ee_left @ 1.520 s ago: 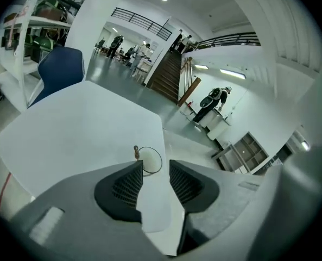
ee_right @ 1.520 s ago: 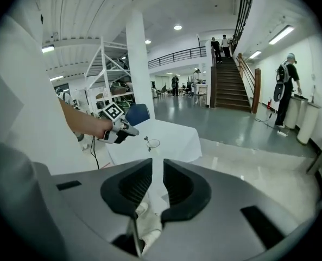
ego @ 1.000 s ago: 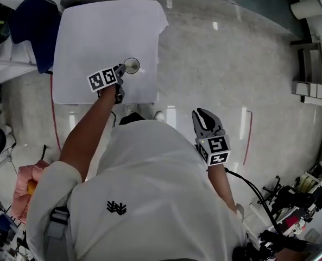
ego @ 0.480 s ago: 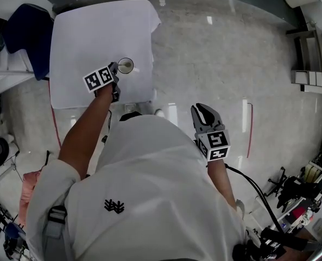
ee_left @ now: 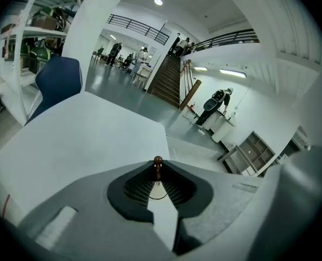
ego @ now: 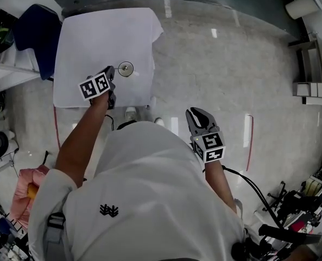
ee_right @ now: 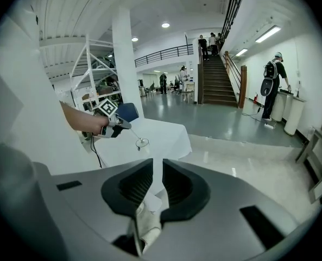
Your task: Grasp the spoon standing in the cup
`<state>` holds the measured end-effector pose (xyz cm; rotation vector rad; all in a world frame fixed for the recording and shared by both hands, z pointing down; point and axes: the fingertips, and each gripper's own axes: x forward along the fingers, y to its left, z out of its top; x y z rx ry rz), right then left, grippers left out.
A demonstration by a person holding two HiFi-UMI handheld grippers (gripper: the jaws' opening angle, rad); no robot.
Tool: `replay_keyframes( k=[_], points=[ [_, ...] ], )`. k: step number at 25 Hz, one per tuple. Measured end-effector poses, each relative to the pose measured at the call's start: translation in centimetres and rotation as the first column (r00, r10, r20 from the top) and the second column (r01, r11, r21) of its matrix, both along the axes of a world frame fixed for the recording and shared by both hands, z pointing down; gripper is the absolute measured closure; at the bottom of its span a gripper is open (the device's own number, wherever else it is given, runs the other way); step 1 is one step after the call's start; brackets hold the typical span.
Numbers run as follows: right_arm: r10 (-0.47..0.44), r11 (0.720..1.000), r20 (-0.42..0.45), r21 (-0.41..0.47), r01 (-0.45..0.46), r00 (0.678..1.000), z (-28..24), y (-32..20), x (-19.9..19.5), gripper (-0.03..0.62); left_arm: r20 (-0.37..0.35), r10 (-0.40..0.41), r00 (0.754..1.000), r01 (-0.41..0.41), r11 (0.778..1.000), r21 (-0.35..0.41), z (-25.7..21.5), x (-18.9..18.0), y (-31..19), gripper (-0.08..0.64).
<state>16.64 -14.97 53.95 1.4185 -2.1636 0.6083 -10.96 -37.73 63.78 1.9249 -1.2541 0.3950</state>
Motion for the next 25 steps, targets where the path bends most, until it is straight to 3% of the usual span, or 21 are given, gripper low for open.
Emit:
replay_keyframes(
  k=[8,13,25],
  points=[
    [-0.149,0.989,0.021,-0.014,0.149,0.989,0.7,1.3,-0.1,0.583,-0.028,-0.028,0.999,0.031,0.991,0.131,-7.6,-0.2,5.0,0.512],
    [-0.226,0.974,0.018,-0.019,0.226,0.974,1.4,2.9,0.7,0.583,-0.039,-0.043,0.998,0.05,0.979,0.199,-12.1,0.7,9.5,0.512],
    [-0.311,0.951,0.026,0.008,0.311,0.95,1.5,5.2,-0.2,0.583,-0.059,-0.059,0.996,0.073,0.964,0.254,-17.6,0.7,18.2,0.512]
  ],
)
